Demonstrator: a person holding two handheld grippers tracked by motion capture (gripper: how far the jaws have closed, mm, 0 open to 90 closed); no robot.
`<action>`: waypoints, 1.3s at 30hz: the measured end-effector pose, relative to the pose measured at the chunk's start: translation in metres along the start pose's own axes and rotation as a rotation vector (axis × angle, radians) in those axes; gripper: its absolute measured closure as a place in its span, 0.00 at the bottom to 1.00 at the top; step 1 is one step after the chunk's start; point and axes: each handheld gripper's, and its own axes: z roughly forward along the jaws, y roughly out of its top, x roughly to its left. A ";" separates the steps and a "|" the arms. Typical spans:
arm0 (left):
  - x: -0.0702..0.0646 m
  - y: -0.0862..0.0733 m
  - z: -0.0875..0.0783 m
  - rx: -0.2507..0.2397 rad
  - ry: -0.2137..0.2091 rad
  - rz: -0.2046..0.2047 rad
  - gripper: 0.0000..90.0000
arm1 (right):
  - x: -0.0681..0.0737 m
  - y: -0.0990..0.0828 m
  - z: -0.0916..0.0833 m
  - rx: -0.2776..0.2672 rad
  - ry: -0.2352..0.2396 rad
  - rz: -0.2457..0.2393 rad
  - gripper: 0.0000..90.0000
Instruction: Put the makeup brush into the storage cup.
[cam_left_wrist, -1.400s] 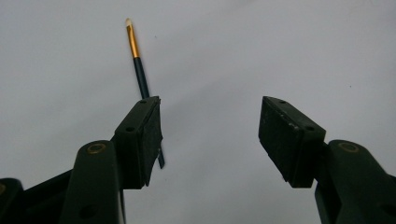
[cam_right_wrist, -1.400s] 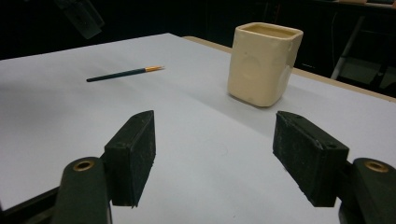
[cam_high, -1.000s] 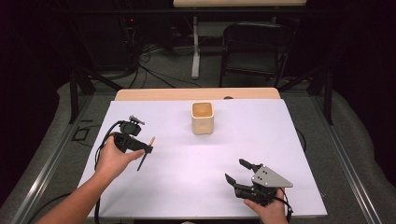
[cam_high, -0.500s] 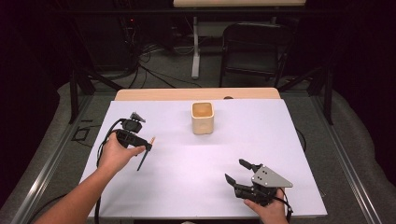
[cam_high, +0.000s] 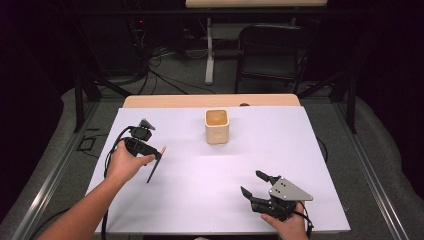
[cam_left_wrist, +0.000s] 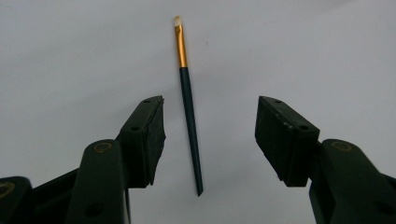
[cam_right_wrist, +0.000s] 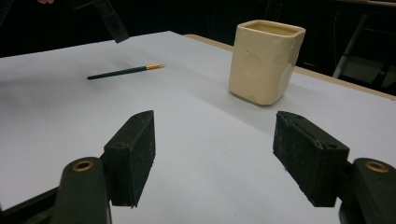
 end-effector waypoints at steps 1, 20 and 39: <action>0.000 0.000 0.000 0.000 0.000 0.000 0.48 | 0.000 0.000 0.000 0.000 0.000 0.000 0.33; 0.002 0.006 0.012 0.034 0.005 0.001 0.49 | 0.000 0.000 0.000 0.003 0.001 -0.003 0.33; 0.005 0.010 0.026 0.064 0.018 -0.017 0.49 | 0.000 0.000 0.001 0.005 0.003 -0.004 0.33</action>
